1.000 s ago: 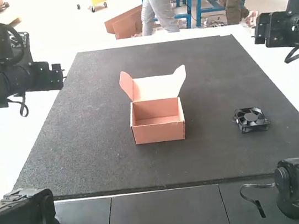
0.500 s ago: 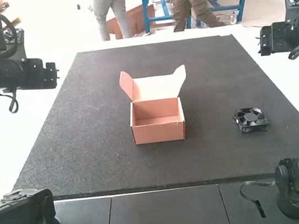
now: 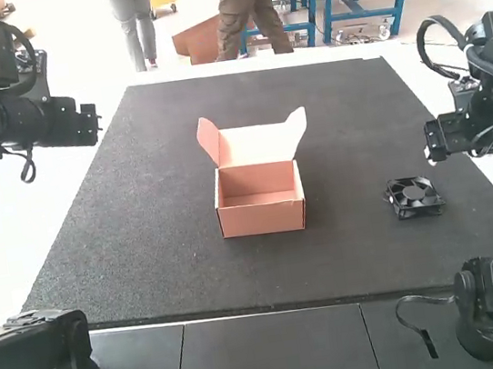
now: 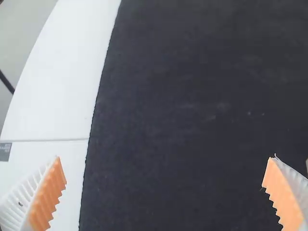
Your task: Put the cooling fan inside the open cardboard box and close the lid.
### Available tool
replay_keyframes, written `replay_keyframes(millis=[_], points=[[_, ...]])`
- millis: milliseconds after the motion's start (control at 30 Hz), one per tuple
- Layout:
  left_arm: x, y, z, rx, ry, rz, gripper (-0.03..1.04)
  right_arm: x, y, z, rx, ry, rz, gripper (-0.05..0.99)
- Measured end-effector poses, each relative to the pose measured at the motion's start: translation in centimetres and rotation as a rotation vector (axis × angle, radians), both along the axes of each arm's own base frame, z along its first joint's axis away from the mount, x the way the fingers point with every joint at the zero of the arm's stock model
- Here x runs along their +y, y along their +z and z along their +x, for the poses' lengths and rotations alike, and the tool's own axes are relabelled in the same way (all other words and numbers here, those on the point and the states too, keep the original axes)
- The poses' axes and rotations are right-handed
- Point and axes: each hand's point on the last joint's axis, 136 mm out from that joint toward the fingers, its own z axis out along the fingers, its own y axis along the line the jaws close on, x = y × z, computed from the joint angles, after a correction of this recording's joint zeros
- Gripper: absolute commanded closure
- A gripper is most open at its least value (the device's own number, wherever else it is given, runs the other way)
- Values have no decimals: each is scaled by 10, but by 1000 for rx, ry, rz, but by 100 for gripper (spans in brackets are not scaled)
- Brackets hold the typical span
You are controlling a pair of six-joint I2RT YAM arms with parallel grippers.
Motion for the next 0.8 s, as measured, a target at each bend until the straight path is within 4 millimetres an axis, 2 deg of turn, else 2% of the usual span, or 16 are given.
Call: replay_keyframes(millis=[167, 500, 800], points=[[0, -4, 4, 14, 0, 1, 4, -7, -13, 11, 26, -10, -23, 5], [-1, -11, 18, 45, 0, 3, 4, -39, -46, 20, 109, -109, -31, 5], [-2, -5, 21, 33, 0, 1, 4, -41, -69, 27, 161, -113, -13, 5]])
